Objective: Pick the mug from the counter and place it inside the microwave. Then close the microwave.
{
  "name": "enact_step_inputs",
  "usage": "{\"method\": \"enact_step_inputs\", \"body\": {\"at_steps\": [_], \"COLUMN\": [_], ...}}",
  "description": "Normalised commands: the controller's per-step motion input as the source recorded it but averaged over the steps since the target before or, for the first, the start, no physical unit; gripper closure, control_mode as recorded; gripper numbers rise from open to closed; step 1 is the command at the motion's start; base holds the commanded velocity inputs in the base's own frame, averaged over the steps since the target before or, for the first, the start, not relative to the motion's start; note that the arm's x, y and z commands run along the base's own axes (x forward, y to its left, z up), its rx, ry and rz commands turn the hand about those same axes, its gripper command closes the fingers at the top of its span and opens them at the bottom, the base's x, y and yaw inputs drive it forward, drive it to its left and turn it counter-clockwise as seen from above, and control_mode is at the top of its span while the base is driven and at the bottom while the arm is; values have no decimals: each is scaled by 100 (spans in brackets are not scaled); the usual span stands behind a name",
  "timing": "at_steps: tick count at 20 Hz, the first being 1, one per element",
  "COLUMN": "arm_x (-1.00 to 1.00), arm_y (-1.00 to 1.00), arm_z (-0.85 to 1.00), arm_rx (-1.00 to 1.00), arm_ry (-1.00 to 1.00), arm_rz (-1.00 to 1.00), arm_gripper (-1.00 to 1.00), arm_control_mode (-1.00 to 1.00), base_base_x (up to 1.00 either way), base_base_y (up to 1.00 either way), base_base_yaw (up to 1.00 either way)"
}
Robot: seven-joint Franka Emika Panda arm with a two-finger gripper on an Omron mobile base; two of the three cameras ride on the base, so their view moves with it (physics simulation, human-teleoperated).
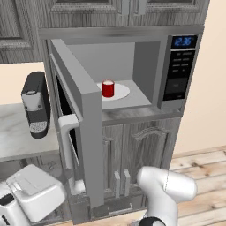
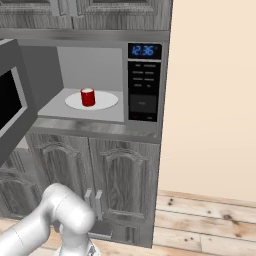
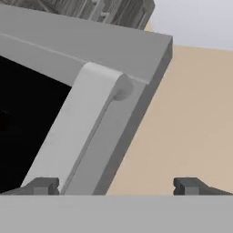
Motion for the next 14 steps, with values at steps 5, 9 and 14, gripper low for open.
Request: {"method": "enact_step_inputs", "body": {"at_steps": [5, 9, 14], "arm_x": [13, 12, 25], "arm_y": [41, 40, 22], "arm_z": [-11, -21, -31], "arm_rx": [-5, -2, -3], "arm_ry": [-7, -10, -4], "arm_rz": [-21, -4, 0], "arm_gripper": [-100, -100, -100], "arm_control_mode": [-100, -100, -100], "base_base_x": [0, 0, 0], "base_base_y": [0, 0, 0], "base_base_yaw": [0, 0, 0]}}
